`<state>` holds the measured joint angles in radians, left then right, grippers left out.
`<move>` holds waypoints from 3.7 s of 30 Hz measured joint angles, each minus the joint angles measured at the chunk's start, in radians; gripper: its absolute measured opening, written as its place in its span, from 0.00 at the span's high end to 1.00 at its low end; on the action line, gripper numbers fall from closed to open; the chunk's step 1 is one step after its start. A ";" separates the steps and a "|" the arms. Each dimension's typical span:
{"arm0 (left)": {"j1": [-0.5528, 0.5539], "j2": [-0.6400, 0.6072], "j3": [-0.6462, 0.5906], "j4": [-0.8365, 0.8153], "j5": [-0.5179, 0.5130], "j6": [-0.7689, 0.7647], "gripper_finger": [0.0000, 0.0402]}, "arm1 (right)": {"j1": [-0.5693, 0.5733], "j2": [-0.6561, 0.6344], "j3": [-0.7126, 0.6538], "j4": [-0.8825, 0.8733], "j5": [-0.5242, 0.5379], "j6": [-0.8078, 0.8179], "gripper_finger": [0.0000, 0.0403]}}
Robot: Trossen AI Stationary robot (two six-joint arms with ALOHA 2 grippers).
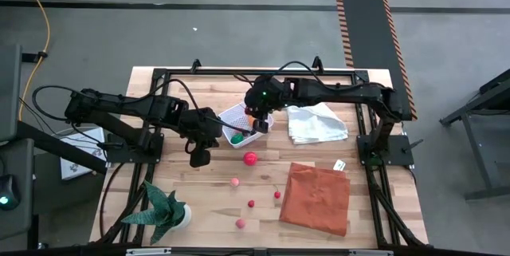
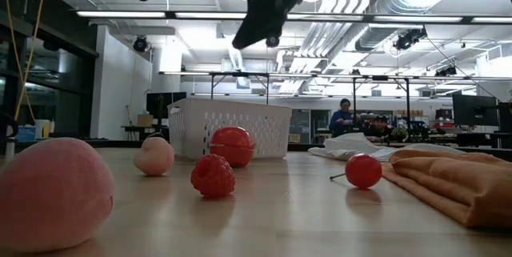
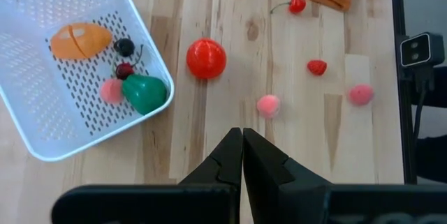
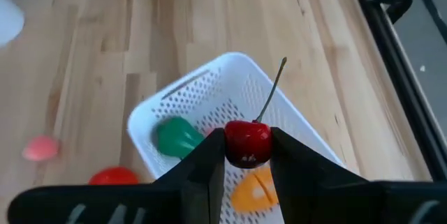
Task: Pick and placing Produce into tupperware
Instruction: Put the top red cherry in the basket, then put the red cherry in the basket
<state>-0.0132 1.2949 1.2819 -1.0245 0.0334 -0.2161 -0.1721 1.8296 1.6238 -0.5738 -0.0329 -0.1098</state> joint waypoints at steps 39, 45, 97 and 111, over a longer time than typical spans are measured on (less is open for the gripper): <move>0.000 0.001 0.000 0.004 0.000 0.001 0.99 | -0.059 0.248 -0.002 0.046 -0.121 0.080 0.79; 0.000 0.001 0.000 0.004 0.000 0.001 0.99 | -0.058 0.261 -0.002 0.039 -0.127 0.085 0.79; 0.000 0.001 0.000 0.189 0.000 0.059 0.99 | -0.063 0.011 -0.002 -0.184 -0.033 0.060 0.69; 0.000 0.001 0.000 0.352 0.002 0.055 0.99 | 0.015 -0.182 -0.002 -0.386 0.007 0.100 0.69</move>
<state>-0.0135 1.2957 1.2819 -0.6728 0.0352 -0.1612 -0.1569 1.6480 1.6218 -0.9594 -0.0257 -0.0097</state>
